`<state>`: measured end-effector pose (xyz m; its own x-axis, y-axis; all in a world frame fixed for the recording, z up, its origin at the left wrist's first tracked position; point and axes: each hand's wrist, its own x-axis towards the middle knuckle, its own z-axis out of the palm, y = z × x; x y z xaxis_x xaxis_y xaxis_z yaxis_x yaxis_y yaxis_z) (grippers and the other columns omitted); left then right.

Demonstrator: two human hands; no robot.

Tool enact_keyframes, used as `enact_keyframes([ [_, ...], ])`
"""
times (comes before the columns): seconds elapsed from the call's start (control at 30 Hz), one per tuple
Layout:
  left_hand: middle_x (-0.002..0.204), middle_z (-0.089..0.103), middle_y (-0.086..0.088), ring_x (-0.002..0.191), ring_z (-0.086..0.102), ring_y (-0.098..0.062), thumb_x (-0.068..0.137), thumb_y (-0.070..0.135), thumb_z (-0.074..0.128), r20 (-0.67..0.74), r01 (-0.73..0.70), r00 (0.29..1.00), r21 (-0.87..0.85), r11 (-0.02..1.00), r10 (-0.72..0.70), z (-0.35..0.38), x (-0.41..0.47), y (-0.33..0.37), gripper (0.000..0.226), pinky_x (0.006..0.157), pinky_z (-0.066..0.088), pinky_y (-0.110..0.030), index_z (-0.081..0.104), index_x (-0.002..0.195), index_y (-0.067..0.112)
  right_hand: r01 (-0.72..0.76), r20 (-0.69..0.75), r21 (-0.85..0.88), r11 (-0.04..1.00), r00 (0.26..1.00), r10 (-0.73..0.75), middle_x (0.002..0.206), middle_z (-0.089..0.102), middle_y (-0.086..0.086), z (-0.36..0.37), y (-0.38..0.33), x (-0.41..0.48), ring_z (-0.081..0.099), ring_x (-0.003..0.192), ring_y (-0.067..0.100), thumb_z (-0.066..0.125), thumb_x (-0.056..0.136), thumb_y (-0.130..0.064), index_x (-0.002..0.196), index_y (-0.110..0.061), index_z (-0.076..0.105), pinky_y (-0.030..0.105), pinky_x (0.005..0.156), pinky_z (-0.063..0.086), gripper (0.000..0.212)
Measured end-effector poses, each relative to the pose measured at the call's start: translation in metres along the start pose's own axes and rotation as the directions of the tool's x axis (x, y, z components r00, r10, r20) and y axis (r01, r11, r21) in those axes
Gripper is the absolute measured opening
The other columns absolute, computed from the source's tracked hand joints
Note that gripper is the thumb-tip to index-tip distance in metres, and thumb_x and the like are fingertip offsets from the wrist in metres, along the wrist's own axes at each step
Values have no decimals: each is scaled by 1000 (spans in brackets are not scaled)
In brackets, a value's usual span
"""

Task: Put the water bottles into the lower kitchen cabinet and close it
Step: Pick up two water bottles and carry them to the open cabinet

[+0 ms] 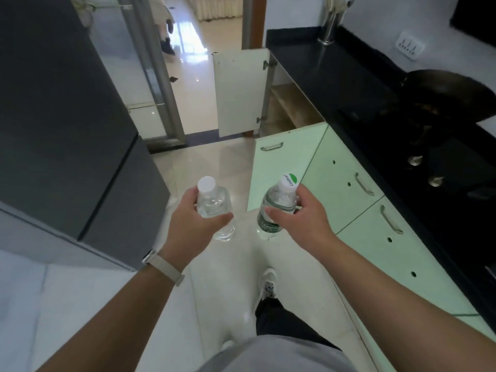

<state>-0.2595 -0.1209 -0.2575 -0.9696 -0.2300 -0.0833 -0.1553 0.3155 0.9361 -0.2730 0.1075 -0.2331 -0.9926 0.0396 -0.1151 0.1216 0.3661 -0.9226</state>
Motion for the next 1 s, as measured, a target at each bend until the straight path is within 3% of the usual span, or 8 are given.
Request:
enact_keyframes([
  [0.13, 104, 70, 8, 93, 69, -8, 67, 19, 93, -27, 17, 1000, 36, 999, -16, 8, 47, 2, 62, 77, 53, -24, 59, 119, 24, 2, 37, 17, 1000, 999, -3, 93, 68, -4, 10, 4, 64, 68, 87, 17, 86, 71, -25, 97, -26, 61, 38, 80, 58, 35],
  [0.27, 108, 70, 5, 97, 69, -13, 66, 23, 94, -61, 53, 997, 91, 994, -47, 27, 105, 9, 66, 83, 55, -30, 60, 122, 23, 37, 80, 23, 999, 996, -39, 94, 68, -5, 8, 0, 141, 67, 87, 18, 84, 65, -41, 98, -28, 61, 47, 80, 58, 41],
  [0.33, 108, 70, 6, 97, 67, -12, 67, 22, 93, -91, 61, 995, 107, 992, -51, 36, 131, 20, 65, 78, 52, -24, 60, 122, 23, 59, 99, 22, 998, 993, -61, 96, 67, -6, 2, -4, 179, 67, 89, 19, 82, 66, -44, 102, -25, 61, 48, 79, 58, 47],
  [0.47, 109, 67, 6, 97, 64, -9, 69, 22, 92, -154, 62, 987, 129, 990, -42, 49, 180, 39, 63, 73, 46, -18, 60, 123, 22, 66, 139, 26, 997, 988, -69, 95, 63, -11, -7, -13, 245, 65, 90, 20, 85, 72, -34, 103, -28, 58, 45, 81, 58, 41],
  [0.63, 111, 66, 4, 98, 63, -13, 70, 18, 91, -192, 38, 981, 125, 991, -13, 57, 229, 55, 64, 75, 46, -18, 58, 125, 19, 56, 158, 29, 998, 986, -60, 98, 65, -9, -5, -16, 302, 66, 91, 18, 79, 58, -57, 106, -33, 59, 45, 80, 59, 57],
  [0.77, 110, 68, 2, 100, 66, -18, 69, 20, 92, -192, 46, 981, 103, 994, -25, 51, 267, 55, 64, 81, 53, -28, 58, 125, 20, 42, 151, 28, 999, 987, -46, 92, 67, -12, 2, -21, 331, 67, 87, 15, 82, 63, -49, 98, -39, 59, 47, 79, 59, 43],
  [0.87, 113, 68, 0, 103, 66, -21, 70, 20, 91, -166, 50, 986, 90, 995, -34, 45, 296, 48, 66, 87, 56, -36, 58, 127, 20, 19, 145, 23, 1000, 989, -22, 93, 68, -10, 14, -23, 353, 68, 86, 12, 85, 66, -41, 104, -36, 61, 45, 79, 59, 45],
  [1.0, 112, 68, -2, 102, 67, -22, 69, 16, 92, -113, 49, 993, 39, 998, -44, 34, 345, 34, 66, 83, 54, -32, 58, 126, 17, -29, 116, 20, 999, 993, 26, 97, 69, -10, 35, -29, 384, 68, 90, 13, 78, 56, -56, 101, -40, 62, 45, 81, 59, 51],
])
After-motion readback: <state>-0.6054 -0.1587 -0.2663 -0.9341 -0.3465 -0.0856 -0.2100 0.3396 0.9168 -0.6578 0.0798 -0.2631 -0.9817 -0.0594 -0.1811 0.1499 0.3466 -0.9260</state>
